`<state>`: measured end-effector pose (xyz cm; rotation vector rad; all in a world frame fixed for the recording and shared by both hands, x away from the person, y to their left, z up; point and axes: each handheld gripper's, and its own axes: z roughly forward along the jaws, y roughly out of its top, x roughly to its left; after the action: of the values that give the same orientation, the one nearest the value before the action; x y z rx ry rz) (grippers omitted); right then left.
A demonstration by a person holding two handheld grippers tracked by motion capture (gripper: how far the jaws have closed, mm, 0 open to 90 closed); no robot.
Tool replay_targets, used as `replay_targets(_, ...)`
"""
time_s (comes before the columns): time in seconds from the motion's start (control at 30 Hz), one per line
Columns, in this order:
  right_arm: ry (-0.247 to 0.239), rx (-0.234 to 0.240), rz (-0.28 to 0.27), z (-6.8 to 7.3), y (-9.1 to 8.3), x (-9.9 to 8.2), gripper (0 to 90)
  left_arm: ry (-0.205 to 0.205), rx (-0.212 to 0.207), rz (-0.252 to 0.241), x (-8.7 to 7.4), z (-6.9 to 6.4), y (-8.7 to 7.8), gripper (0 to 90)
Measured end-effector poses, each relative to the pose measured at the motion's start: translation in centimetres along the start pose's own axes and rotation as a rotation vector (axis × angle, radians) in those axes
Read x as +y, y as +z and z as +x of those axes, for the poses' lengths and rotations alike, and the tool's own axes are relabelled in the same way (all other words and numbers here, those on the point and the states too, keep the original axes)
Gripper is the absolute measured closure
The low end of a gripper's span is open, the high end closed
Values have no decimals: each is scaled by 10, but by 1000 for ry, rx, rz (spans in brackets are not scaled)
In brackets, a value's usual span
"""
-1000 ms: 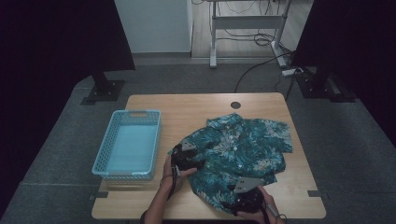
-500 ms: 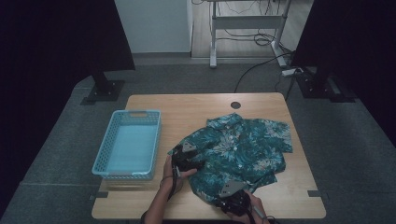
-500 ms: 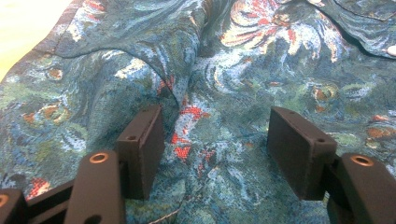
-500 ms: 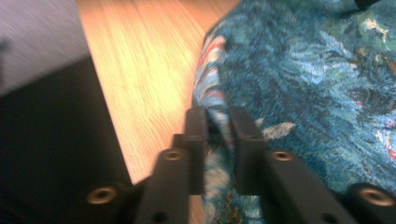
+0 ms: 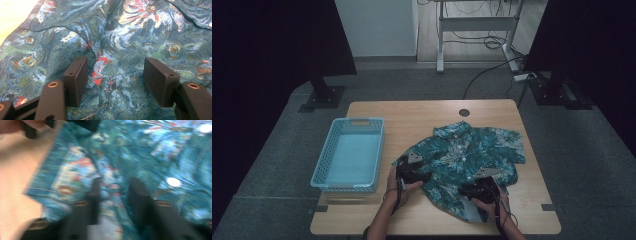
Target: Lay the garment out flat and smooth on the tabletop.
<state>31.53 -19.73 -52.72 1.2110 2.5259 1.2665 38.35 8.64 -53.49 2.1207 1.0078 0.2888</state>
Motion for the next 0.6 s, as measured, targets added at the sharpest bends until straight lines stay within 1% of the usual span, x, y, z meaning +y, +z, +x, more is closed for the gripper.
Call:
replay_targets(0.03,-6,-29,-4,1,0,-1,531,0,-1,-1,0,0,0,364)
replay_targets(0.07,-19,-37,-18,4,-2,-3,507,-1,-1,-1,0,0,0,364)
replay_targets(0.13,-74,-49,-60,13,-9,-3,466,-4,-2,-4,0,0,0,364)
replay_targets(0.17,-102,-40,-77,18,-13,-3,459,-4,-1,-3,0,0,0,364)
replay_targets(0.23,-157,-1,-101,29,-21,-2,452,2,5,0,0,-1,0,364)
replay_targets(0.3,-200,37,-105,40,-25,-3,445,3,10,1,0,-2,0,364)
replay_targets(0.37,-237,70,-89,50,-25,-5,435,1,9,1,0,-1,0,363)
replay_targets(0.4,-256,72,-74,54,-22,-6,422,1,8,1,0,-1,0,363)
replay_targets(0.47,-277,66,-41,59,-14,-9,399,3,9,2,0,-1,0,364)
replay_targets(0.53,-304,42,-7,62,-4,-10,384,2,9,0,0,-1,0,364)
replay_targets(0.6,-318,20,16,63,4,-11,386,-3,5,-8,-1,-1,0,364)
